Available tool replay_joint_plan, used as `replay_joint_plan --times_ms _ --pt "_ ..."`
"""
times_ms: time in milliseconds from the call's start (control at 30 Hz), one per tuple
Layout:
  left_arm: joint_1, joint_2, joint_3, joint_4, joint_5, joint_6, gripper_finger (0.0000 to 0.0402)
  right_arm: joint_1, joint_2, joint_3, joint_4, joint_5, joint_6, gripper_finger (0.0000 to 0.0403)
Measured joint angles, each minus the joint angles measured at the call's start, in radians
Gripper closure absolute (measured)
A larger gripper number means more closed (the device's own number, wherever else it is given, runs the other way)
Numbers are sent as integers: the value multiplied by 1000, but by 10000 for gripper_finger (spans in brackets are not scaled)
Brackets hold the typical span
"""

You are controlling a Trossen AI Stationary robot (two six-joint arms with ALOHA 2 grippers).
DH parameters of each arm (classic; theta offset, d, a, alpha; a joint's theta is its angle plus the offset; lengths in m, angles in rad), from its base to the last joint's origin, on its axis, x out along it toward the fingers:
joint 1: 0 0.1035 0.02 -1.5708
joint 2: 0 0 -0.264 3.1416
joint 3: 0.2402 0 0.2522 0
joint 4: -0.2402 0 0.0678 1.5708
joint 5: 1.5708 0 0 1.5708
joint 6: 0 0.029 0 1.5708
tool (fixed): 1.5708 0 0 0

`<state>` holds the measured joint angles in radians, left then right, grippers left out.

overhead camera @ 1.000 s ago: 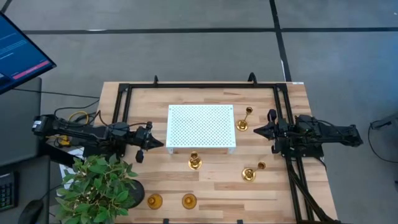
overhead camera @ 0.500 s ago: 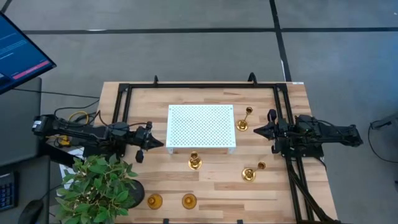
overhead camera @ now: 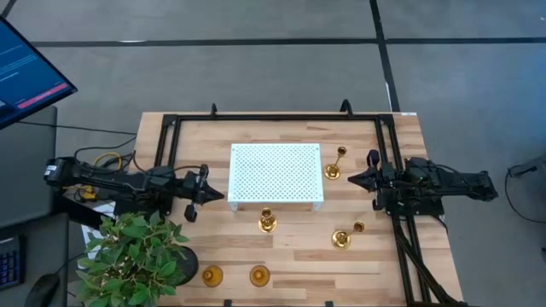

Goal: Pick & Place candle stick holders
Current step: Move the right brown vase candle holder to the center

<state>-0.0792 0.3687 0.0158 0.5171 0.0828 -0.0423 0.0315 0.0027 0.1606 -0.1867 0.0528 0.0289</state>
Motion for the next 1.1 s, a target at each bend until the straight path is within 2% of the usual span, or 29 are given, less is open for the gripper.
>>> replay_joint_plan --times_ms 167,1000,1100 --pt "0 0 0 70 0 0 389 -1 0 0 0 0 -3 403" --pt "0 0 0 81 0 0 389 0 0 0 0 0 -2 403" --pt "0 0 0 81 0 0 389 0 1 0 -4 33 -2 403"
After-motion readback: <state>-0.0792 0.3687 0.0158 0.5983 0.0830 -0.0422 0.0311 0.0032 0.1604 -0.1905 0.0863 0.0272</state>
